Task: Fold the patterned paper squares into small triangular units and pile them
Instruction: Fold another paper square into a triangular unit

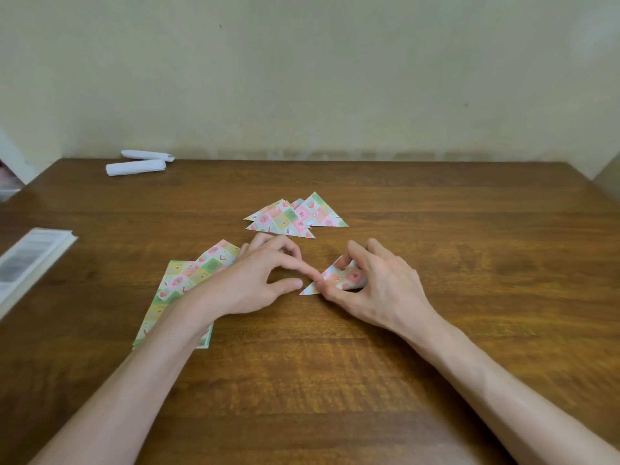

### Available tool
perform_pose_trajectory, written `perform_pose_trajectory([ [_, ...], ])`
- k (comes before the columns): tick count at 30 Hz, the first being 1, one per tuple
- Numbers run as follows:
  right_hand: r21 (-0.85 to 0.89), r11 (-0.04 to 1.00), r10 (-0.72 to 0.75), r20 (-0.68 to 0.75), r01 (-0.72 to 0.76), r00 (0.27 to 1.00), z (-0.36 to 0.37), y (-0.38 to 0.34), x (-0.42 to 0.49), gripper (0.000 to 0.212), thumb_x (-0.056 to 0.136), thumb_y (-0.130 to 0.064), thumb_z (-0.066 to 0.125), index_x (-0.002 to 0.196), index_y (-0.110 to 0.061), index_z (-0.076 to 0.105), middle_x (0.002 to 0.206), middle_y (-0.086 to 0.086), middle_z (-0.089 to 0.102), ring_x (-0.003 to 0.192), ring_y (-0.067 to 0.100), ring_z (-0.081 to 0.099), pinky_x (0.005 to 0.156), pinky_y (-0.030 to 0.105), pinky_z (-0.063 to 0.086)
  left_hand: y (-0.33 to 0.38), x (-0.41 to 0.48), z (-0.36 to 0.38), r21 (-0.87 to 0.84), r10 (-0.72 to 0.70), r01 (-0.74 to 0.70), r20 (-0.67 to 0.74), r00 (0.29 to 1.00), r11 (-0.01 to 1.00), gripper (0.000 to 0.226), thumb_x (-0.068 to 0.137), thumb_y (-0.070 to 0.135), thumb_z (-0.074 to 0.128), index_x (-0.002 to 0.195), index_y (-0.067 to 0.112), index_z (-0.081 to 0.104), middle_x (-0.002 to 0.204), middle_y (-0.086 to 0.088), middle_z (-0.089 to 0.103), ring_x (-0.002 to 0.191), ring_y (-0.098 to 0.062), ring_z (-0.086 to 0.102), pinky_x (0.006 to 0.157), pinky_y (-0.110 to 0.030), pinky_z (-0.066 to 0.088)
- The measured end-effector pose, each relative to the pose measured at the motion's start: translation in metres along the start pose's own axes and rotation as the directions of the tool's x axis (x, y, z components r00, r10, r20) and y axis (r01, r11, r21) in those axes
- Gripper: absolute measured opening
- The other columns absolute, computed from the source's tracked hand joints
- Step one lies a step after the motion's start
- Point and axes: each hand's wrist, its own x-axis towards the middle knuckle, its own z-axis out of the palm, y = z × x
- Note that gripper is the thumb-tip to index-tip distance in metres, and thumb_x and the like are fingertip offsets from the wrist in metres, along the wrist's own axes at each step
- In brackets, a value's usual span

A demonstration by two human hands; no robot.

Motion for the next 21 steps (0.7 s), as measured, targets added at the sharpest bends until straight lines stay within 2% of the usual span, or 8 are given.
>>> perform_pose_trajectory([
  [2, 0.000, 1.000, 0.007, -0.016, -0.007, 1.000, 0.0011, 0.0002, -0.0006, 0.050, 0.075, -0.082, 0.064, 0.097, -0.038, 0.054, 0.091, -0.014, 0.048, 0.078, 0.009, 0.048, 0.072, 0.029, 0.035, -0.0009, -0.0001, 0.0004, 0.008, 0.008, -0.008, -0.004, 1.000, 1.000, 0.039, 0.103, 0.030, 0.061, 0.114, 0.067, 0.064, 0.116, 0.027, 0.047, 0.125, 0.001, 0.032, 0.114, -0.041, 0.027],
  [5, 0.008, 1.000, 0.015, -0.009, -0.015, 1.000, 0.0016, 0.0005, -0.0006, 0.051, 0.074, -0.082, 0.064, 0.098, -0.038, 0.055, 0.092, -0.014, 0.048, 0.079, 0.008, 0.048, 0.073, 0.029, 0.036, -0.0013, 0.0006, 0.0013, 0.004, 0.004, -0.004, -0.009, 1.000, 1.000, 0.038, 0.105, 0.029, 0.059, 0.114, 0.065, 0.066, 0.116, 0.027, 0.047, 0.126, 0.000, 0.032, 0.114, -0.040, 0.027],
  [10, 0.022, 0.999, 0.029, 0.007, -0.029, 1.000, 0.0021, 0.0009, 0.0001, 0.052, 0.074, -0.080, 0.064, 0.101, -0.037, 0.055, 0.096, -0.014, 0.049, 0.081, 0.008, 0.047, 0.076, 0.029, 0.036, 0.0013, 0.0015, 0.0053, -0.010, -0.001, 0.000, -0.043, 0.999, 1.000, 0.017, 0.095, 0.050, 0.066, 0.107, 0.062, 0.070, 0.115, 0.027, 0.049, 0.128, 0.003, 0.031, 0.112, -0.039, 0.027],
  [13, 0.032, 0.999, 0.033, 0.012, -0.033, 0.999, 0.0016, 0.0006, -0.0001, 0.051, 0.074, -0.078, 0.067, 0.102, -0.037, 0.056, 0.096, -0.014, 0.049, 0.081, 0.006, 0.043, 0.078, 0.028, 0.035, 0.0016, 0.0022, 0.0086, -0.007, 0.005, -0.005, -0.085, 0.996, 1.000, 0.016, 0.087, 0.057, 0.072, 0.103, 0.060, 0.072, 0.115, 0.027, 0.050, 0.128, 0.002, 0.032, 0.111, -0.039, 0.029],
  [17, 0.012, 1.000, 0.010, 0.005, -0.010, 1.000, 0.0052, 0.0004, 0.0005, 0.049, 0.074, -0.079, 0.065, 0.099, -0.039, 0.052, 0.093, -0.014, 0.047, 0.084, 0.008, 0.046, 0.079, 0.029, 0.037, 0.0024, 0.0037, 0.0073, -0.026, -0.017, 0.015, -0.087, 0.996, 1.000, 0.016, 0.086, 0.056, 0.073, 0.102, 0.060, 0.072, 0.114, 0.027, 0.050, 0.126, 0.000, 0.033, 0.112, -0.039, 0.028],
  [21, -0.002, 1.000, -0.004, -0.014, 0.004, 1.000, 0.0090, 0.0019, -0.0006, 0.048, 0.074, -0.082, 0.059, 0.096, -0.041, 0.047, 0.090, -0.015, 0.045, 0.088, 0.009, 0.053, 0.082, 0.032, 0.042, 0.0037, 0.0024, 0.0077, -0.018, -0.024, 0.022, -0.098, 0.995, 1.000, 0.016, 0.093, 0.047, 0.071, 0.103, 0.060, 0.072, 0.114, 0.025, 0.049, 0.125, -0.001, 0.033, 0.110, -0.039, 0.028],
])
